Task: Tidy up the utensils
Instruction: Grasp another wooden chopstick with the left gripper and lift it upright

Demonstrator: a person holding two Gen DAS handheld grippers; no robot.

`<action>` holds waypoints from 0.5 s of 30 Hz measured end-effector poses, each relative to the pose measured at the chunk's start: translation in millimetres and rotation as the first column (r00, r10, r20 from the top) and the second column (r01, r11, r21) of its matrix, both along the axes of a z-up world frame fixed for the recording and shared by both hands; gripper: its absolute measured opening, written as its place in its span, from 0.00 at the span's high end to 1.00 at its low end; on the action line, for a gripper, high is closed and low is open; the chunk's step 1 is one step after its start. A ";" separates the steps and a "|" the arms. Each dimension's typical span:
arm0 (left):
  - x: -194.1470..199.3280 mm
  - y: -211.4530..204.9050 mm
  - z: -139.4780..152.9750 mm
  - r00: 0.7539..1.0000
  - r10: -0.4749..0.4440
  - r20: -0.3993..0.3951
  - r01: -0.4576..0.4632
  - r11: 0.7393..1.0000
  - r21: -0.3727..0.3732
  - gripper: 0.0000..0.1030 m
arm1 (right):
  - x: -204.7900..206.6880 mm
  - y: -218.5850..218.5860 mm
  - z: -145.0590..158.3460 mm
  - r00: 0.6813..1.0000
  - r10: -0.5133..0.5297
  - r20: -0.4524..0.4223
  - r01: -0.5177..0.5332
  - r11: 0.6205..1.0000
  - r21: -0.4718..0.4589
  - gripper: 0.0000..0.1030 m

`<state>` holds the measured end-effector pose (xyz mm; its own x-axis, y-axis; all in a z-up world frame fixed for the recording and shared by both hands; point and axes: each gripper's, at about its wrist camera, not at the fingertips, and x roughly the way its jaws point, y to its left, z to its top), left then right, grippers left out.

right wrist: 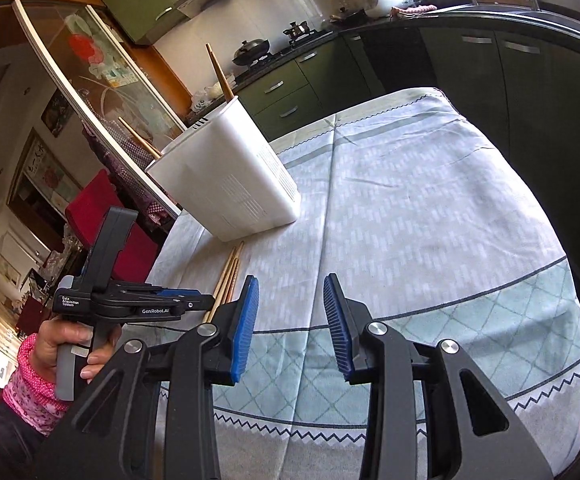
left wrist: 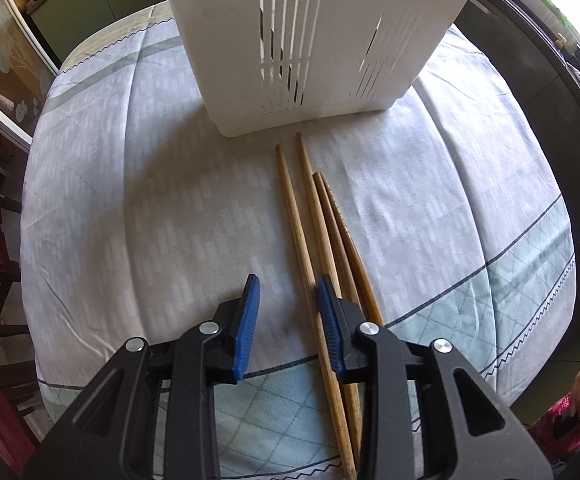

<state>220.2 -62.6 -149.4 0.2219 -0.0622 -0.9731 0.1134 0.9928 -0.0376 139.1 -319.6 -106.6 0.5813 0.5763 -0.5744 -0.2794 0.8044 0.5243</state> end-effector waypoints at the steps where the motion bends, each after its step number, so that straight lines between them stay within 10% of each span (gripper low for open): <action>1: 3.3 -2.6 -0.6 1.000 -0.001 0.001 0.001 1.000 0.012 0.72 | -0.1 -0.8 0.4 1.000 -0.001 -0.001 0.001 1.000 0.005 0.67; 15: 32.3 -24.1 3.7 1.000 0.003 0.018 -0.004 0.999 0.036 0.94 | -2.0 -9.4 -6.2 0.999 -0.020 -0.025 0.021 0.999 0.034 0.65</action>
<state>252.5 -86.7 -145.7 0.2395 -0.0259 -0.9706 0.1101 0.9939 0.0006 137.1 -328.9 -112.7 0.5788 0.5844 -0.5687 -0.2500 0.7910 0.5585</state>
